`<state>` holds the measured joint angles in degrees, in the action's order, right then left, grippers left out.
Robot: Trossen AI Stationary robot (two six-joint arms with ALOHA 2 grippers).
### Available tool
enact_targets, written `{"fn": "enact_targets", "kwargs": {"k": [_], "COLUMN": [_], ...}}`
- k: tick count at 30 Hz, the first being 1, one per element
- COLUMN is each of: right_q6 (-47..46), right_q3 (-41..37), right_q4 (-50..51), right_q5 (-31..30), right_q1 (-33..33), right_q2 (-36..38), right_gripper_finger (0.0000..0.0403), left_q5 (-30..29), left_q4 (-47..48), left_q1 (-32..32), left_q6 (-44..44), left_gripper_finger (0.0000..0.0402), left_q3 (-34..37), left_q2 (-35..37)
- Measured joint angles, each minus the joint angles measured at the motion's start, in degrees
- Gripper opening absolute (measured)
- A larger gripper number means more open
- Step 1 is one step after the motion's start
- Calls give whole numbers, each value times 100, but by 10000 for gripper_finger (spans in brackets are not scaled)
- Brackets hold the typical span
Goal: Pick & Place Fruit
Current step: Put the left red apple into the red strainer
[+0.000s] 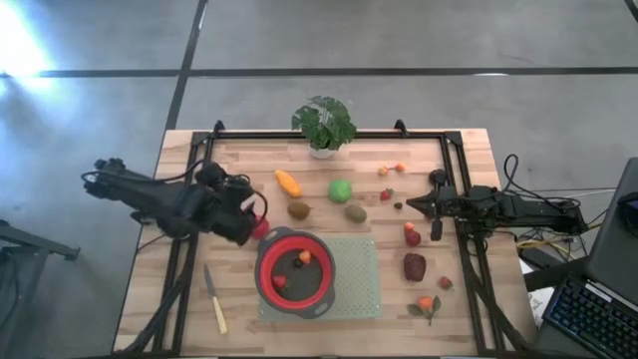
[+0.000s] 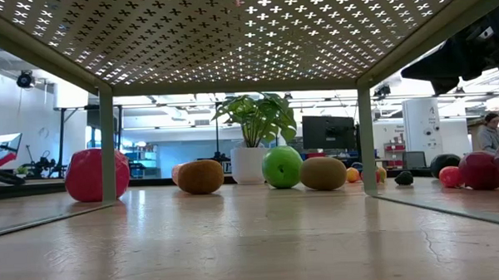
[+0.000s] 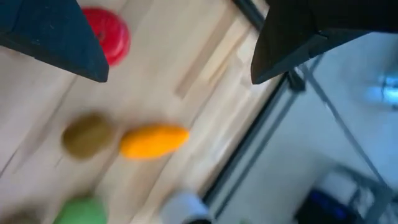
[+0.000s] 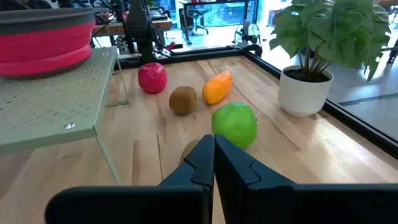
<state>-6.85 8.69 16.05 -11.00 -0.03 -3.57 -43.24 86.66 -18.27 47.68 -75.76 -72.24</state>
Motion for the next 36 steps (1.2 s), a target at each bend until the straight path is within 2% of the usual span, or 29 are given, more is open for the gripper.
{"fn": "enact_targets", "kwargs": {"k": [3, 9, 15, 22, 27, 36], "right_q6": [0, 0, 0, 0, 0, 0], "right_q3": [0, 0, 0, 0, 0, 0], "right_q4": [-1, 0, 1, -1, 0, -1], "right_q5": [0, 0, 0, 0, 0, 0], "right_q1": [0, 2, 2, 0, 0, 0], "right_q2": [0, 0, 0, 0, 0, 0], "right_gripper_finger": [8, 8, 9, 8, 8, 8], "left_q5": [368, 728, 1646, 2497, 2811, 3456], "left_q4": [-3, -58, -724, -1550, -1811, -2975], "left_q1": [317, 939, 1396, 1467, 1461, 1459], "left_q6": [-115, -230, -584, -1327, -1588, -2048], "left_gripper_finger": [396, 396, 389, 381, 380, 381], "left_q3": [251, 816, 1316, 1810, 2186, 2755], "left_q2": [56, 224, 403, 471, 471, 471]}}
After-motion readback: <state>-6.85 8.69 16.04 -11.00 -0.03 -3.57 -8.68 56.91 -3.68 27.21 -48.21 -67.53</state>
